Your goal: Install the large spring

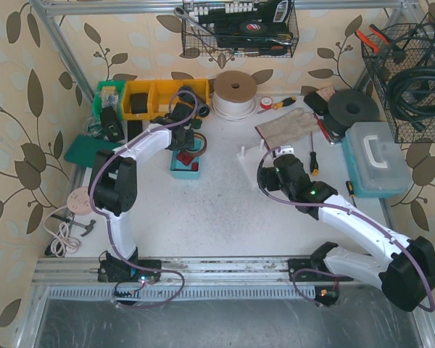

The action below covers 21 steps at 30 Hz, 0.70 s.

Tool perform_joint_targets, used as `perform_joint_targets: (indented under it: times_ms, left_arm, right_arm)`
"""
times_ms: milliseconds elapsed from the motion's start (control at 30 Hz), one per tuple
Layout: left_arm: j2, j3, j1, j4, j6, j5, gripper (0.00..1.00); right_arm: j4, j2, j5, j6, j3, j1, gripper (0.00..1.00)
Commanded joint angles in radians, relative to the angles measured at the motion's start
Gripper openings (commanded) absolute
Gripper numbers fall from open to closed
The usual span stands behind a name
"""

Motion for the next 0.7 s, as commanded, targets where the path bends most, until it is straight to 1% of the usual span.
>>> perform_joint_targets:
  times_ms: [0, 167, 367, 433, 467, 667]
  left_arm:
    - [-0.006, 0.038, 0.005, -0.017, -0.004, 0.016, 0.21]
    - [-0.022, 0.039, 0.005, -0.015, -0.006, 0.012, 0.11]
    - [-0.096, 0.001, 0.005, 0.025, -0.020, 0.015, 0.05]
    - [-0.136, -0.030, 0.005, 0.050, -0.030, 0.016, 0.03]
    - [-0.180, -0.057, 0.005, 0.065, -0.041, 0.008, 0.01]
    - [-0.344, -0.149, 0.005, 0.058, -0.068, -0.070, 0.00]
  right_arm:
    - [-0.011, 0.001, 0.015, -0.006, 0.034, 0.006, 0.96]
    - [-0.017, -0.003, 0.026, -0.005, 0.034, 0.006, 0.97]
    - [-0.032, -0.001, 0.041, 0.004, 0.039, 0.006, 0.96]
    - [-0.029, 0.000, 0.049, 0.006, 0.035, 0.006, 0.96]
    - [-0.025, 0.000, 0.052, 0.008, 0.033, 0.006, 0.96]
    - [-0.027, 0.006, 0.050, 0.010, 0.034, 0.006, 0.96]
